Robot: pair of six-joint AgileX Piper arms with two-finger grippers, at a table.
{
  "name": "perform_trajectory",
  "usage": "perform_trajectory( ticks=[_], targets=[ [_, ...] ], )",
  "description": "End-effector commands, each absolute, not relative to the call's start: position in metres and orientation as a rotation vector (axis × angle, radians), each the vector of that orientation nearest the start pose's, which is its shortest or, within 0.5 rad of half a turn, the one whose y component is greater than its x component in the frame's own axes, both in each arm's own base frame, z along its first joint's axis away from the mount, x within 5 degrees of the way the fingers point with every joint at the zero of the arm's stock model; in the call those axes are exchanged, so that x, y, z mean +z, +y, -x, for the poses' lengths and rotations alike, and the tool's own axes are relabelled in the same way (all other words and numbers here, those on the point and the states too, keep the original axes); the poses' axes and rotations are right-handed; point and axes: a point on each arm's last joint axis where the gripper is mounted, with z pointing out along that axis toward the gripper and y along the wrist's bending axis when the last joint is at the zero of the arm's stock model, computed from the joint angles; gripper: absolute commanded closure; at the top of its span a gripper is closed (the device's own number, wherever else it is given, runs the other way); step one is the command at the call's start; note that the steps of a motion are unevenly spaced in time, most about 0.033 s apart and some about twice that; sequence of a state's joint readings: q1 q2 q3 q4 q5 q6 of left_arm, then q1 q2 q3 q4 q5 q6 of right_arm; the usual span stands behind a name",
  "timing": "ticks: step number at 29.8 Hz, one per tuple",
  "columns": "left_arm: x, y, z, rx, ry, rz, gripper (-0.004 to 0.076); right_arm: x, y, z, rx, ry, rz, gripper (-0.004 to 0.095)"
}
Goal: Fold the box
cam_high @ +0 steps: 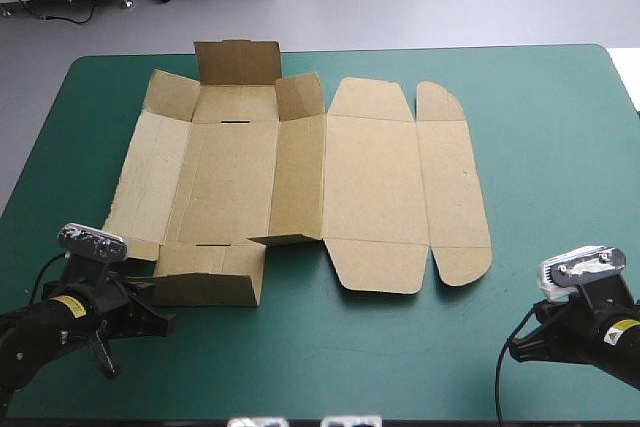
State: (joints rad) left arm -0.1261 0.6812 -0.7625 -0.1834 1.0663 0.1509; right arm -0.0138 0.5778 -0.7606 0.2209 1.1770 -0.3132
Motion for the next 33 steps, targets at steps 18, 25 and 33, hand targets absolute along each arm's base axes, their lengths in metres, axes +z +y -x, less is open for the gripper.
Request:
perform_trajectory(
  ticks=[18, 25, 33],
  targets=[
    [0.341, -0.031, -0.112, -0.272, 2.286, -0.245, 0.0729, 0.338, 0.021, -0.080, 0.180, 2.351, 0.345, 0.0933],
    [0.333, -0.033, -0.148, -0.243, 2.276, -0.246, 0.0729, 0.338, 0.021, -0.081, 0.179, 2.346, 0.357, 0.0933],
    [0.331, -0.041, -0.212, -0.213, 2.342, -0.289, 0.0729, 0.338, 0.021, -0.080, 0.180, 2.348, 0.357, 0.0933]
  ],
)
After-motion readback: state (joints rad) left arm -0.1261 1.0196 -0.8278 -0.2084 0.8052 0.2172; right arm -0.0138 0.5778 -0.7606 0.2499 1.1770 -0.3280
